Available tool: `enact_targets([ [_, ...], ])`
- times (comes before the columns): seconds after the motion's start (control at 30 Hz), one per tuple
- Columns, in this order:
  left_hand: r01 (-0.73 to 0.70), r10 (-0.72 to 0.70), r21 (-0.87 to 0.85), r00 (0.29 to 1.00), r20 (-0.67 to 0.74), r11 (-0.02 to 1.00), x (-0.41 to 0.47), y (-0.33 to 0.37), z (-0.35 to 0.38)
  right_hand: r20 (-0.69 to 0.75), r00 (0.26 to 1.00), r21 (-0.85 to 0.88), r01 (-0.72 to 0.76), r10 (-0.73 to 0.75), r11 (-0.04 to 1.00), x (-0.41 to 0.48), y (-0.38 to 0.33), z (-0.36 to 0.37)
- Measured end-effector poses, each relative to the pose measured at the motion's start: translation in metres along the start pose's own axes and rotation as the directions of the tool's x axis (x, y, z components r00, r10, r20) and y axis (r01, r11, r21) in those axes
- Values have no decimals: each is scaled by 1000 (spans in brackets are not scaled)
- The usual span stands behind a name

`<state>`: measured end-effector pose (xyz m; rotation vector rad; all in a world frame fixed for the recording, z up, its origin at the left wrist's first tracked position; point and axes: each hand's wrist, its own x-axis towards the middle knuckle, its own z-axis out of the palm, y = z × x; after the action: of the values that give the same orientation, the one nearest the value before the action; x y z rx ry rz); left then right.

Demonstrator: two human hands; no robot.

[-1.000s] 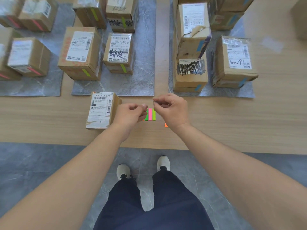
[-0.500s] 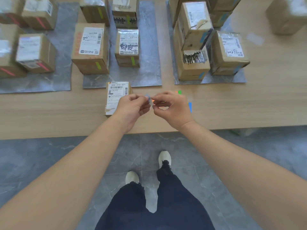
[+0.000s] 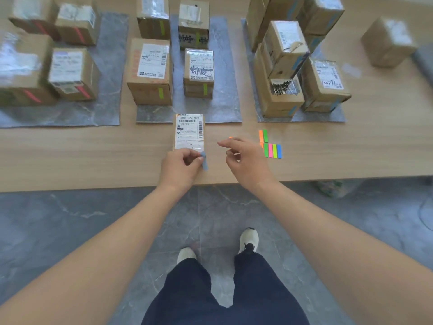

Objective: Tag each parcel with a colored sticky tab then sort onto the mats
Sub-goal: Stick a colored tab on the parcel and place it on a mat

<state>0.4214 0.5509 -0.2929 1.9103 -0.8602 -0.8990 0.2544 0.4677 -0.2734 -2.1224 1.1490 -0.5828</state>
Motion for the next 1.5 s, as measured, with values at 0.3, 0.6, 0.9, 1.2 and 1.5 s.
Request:
enact_targets([
  [0.3, 9, 4, 89, 990, -143, 996, 0, -26, 7, 187, 959, -107, 236, -214, 966, 22, 5, 36],
  [0.6, 0, 12, 71, 984, -176, 997, 1, -28, 12, 63, 925, -127, 379, -374, 917, 30, 22, 64],
  [0.9, 25, -8, 110, 988, -153, 994, 0, -26, 10, -66, 894, -166, 429, -444, 888, 31, 29, 75],
  [1.2, 299, -242, 164, 924, -297, 940, 6, -39, -21, -110, 866, -287, 442, -487, 850, 33, 26, 80],
  [1.5, 290, -367, -475, 927, -75, 831, 19, -4, -30, -126, 891, -344, 373, -436, 862, 25, 21, 93],
])
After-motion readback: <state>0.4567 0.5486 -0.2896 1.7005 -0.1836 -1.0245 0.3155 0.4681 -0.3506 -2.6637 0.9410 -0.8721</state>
